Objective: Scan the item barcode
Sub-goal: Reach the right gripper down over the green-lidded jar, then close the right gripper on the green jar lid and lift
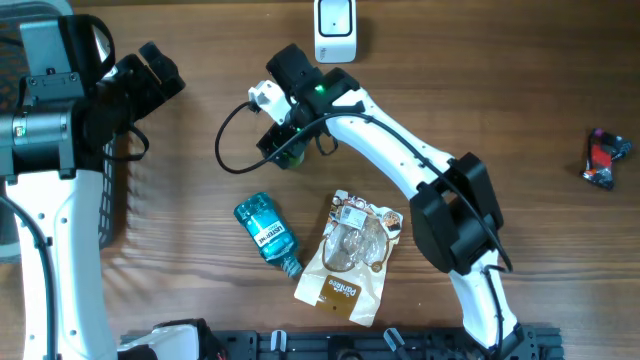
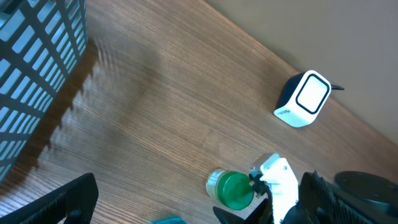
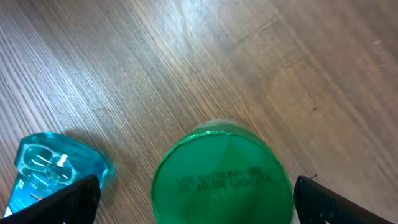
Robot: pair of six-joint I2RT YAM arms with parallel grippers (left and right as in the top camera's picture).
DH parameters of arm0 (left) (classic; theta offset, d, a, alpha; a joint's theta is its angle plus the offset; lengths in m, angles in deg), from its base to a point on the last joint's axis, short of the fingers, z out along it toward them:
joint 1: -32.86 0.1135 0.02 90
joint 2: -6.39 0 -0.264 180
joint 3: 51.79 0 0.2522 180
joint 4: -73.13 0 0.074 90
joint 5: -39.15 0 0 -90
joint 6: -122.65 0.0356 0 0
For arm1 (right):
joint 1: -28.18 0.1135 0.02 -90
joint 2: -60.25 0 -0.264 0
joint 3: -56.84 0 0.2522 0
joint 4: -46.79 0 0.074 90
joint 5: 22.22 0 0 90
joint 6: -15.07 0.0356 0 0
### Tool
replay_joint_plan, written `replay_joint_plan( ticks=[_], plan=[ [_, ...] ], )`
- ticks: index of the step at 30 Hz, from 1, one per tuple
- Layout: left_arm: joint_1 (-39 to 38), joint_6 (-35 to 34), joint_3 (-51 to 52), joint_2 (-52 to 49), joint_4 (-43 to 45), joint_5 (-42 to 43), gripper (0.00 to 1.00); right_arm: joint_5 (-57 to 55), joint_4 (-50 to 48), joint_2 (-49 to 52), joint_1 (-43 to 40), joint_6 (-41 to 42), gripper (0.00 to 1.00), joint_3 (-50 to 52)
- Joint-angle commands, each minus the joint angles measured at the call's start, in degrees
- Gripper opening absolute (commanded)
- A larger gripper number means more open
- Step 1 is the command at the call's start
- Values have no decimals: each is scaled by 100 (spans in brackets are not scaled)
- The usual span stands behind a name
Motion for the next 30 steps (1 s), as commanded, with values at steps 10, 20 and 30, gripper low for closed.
replay_joint_plan(
  ticks=[10,20,30],
  plan=[
    [31,74,-28,-22,13,-57,100,-404,-101,525,2,-144,100,-9],
    [31,74,-28,-22,13,-57,100,-684,-407,647,2,-214,100,-9],
    [31,74,-28,-22,13,-57,100,-734,-551,820,2,-170,91,-9]
  ],
)
